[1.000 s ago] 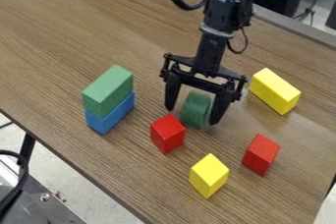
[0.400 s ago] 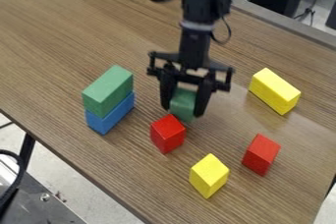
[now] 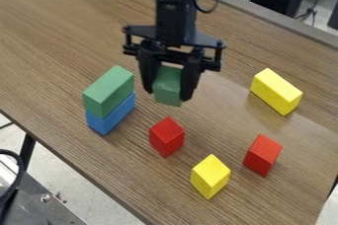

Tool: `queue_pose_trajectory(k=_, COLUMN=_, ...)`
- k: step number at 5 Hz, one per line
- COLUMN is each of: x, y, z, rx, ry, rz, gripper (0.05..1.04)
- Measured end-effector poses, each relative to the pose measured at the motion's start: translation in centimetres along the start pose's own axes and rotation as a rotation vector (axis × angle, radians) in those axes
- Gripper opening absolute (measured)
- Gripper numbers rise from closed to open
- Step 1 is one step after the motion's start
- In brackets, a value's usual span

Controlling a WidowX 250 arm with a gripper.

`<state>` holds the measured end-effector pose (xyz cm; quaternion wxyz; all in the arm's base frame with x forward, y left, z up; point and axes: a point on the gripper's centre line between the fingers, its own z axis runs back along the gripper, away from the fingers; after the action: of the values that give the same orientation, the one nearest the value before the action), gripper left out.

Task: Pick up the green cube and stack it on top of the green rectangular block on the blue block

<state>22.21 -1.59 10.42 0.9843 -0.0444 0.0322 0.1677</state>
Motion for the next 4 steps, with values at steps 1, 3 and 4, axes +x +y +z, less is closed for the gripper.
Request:
queue_pose_trajectory(k=1, x=-1.6, y=1.0, z=1.1, rx=0.007, ry=-0.021, rz=0.007, gripper=0.587)
queue_pose_trajectory(k=3, x=-1.8, y=3.3, z=2.5, rx=-0.008, ry=-0.02, rz=0.12, gripper=0.587)
queue_pose_trajectory(k=4, x=-1.0, y=4.0, z=3.8, rx=-0.026, ry=-0.034, rz=0.195, gripper=0.587)
